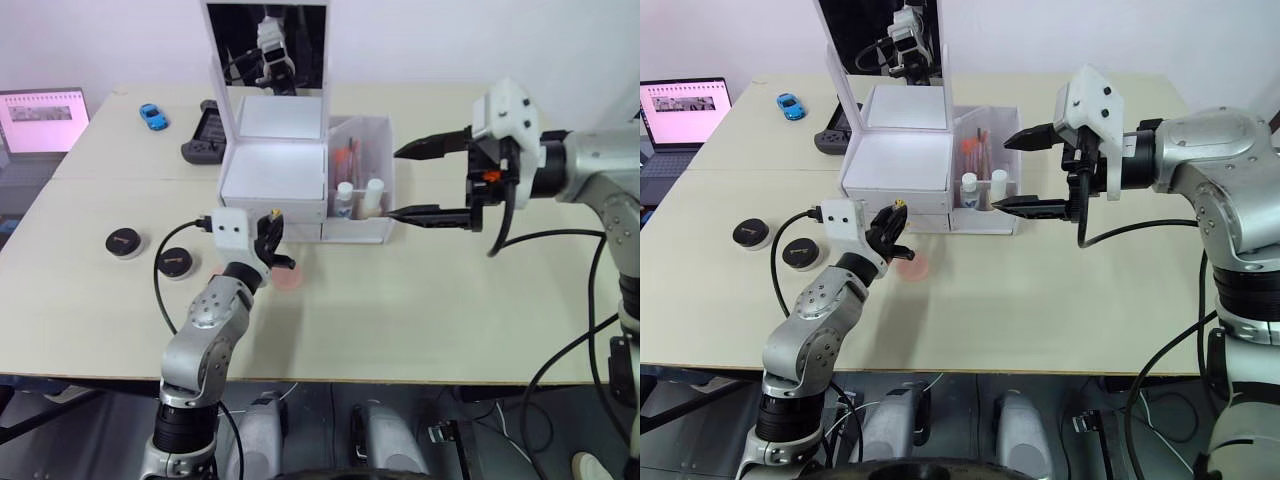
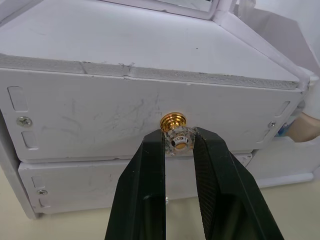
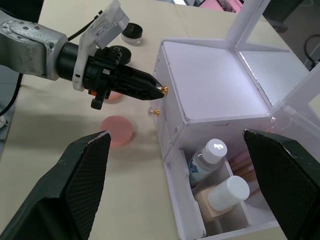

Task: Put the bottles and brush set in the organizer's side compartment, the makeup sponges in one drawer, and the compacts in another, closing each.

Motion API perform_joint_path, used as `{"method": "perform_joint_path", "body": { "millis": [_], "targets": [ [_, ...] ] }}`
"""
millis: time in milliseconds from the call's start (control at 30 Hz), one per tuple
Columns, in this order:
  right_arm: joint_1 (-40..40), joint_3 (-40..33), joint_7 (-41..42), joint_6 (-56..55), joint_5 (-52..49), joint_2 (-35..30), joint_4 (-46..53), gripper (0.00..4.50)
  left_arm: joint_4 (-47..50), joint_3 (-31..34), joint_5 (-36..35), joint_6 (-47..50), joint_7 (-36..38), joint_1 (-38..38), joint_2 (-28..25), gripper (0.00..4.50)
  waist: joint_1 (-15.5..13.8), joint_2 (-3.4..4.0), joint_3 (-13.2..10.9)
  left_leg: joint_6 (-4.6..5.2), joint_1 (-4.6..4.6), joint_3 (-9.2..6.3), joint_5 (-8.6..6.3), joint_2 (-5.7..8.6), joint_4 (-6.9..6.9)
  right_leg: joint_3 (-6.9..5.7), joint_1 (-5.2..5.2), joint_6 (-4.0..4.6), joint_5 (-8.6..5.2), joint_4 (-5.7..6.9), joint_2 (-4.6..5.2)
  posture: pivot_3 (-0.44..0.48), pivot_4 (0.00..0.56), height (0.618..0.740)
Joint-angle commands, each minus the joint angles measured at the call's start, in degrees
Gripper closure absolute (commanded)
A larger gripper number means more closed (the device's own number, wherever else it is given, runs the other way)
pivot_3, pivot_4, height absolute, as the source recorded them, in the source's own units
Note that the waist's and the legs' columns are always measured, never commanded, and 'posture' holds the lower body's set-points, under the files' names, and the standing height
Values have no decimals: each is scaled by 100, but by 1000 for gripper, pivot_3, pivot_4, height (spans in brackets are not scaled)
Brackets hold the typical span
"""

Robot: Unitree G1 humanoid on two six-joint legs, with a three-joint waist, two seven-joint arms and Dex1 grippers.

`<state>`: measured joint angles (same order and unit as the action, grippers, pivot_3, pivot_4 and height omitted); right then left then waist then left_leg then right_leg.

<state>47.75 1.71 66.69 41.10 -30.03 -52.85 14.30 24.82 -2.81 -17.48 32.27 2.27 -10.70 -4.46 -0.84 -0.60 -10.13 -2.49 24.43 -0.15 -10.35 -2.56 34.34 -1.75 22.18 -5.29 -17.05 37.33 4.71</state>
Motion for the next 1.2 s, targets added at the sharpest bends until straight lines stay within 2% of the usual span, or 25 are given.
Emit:
{"method": "perform_joint_path", "body": {
  "millis": [33, 367, 667, 1033, 1067, 1200],
  "targets": [
    [137, -72, -31, -109, 31, -12, 86, 0, 458, -97, -33, -71, 184, 100, -56, 4228, 7, 0, 0, 0, 0, 0, 0, 0, 0, 0, 0, 0, 0, 0, 0, 0, 150, 740],
    [32, 29, -50, -225, 70, 220, 38, 0, 1879, 47, -684, 750, 499, 1051, -522, 4228, 1, 0, 0, 0, 0, 2, 0, -4, -3, 1, 1, 2, -1, -1, 0, 0, 150, 740],
    [117, 237, 100, -348, 63, 476, -172, 0, 3027, 346, -1300, 1530, 358, 1901, -828, 4229, 6, 0, 0, 1, 0, 1, -1, -6, -3, 1, 3, 5, -1, -2, -1, 0, 150, 740],
    [280, 360, 204, -518, 166, 671, -439, 0, 3380, 563, -1827, 1972, 169, 1941, -832, 4229, 6, 0, 0, 1, 0, 1, -1, -6, -1, 1, 1, 12, -2, -4, -1, 0, 150, 740],
    [302, 352, 223, -525, 172, 676, -468, 0, 3417, 654, -1984, 2004, 186, 1928, -841, 3180, 5, 0, 0, 1, 0, 1, -1, -6, -1, 1, 1, 13, -2, -4, -1, 0, 150, 740],
    [392, 255, 326, -514, 96, 648, -588, 0, 3517, 1354, -2564, 1789, 444, 2239, -1243, 1363, 19, 0, 0, 1, -1, 1, -1, -7, -1, 2, 2, 17, -4, -4, -2, 0, 150, 740]
  ]
}}
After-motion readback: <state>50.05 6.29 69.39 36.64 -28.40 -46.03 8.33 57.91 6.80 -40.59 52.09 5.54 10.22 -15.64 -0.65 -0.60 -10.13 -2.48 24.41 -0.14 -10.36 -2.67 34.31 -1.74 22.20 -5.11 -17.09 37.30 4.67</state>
